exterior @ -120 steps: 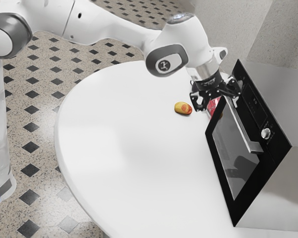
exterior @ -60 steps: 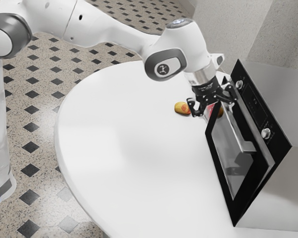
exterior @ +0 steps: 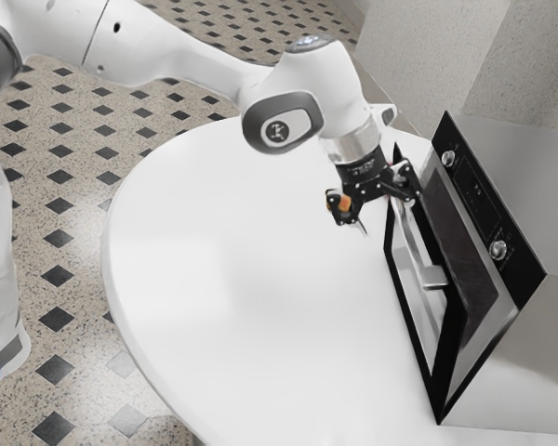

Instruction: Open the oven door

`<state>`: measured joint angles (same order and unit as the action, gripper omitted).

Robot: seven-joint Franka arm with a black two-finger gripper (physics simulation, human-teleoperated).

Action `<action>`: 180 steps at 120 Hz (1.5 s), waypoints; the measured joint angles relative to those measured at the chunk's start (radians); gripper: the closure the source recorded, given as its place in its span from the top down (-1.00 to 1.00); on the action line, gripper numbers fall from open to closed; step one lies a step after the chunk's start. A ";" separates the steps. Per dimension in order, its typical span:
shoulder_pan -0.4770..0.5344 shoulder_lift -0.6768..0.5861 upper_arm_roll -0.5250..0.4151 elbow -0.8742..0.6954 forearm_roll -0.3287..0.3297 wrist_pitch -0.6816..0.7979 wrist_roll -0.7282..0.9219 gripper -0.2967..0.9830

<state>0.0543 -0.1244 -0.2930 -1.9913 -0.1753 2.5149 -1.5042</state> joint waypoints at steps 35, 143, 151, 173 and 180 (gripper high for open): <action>0.014 -0.055 0.000 -0.071 -0.036 0.000 -0.002 0.32; 0.034 -0.100 0.099 0.318 0.011 -0.477 -0.209 0.51; 0.045 -0.085 0.205 0.363 0.025 -0.622 -0.286 0.52; 0.083 -0.086 0.245 0.370 0.096 -0.900 -0.459 0.53; 0.091 -0.090 0.244 0.357 0.123 -0.963 -0.504 0.53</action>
<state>0.1455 -0.2144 -0.0492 -1.6347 -0.0518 1.5517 -2.0078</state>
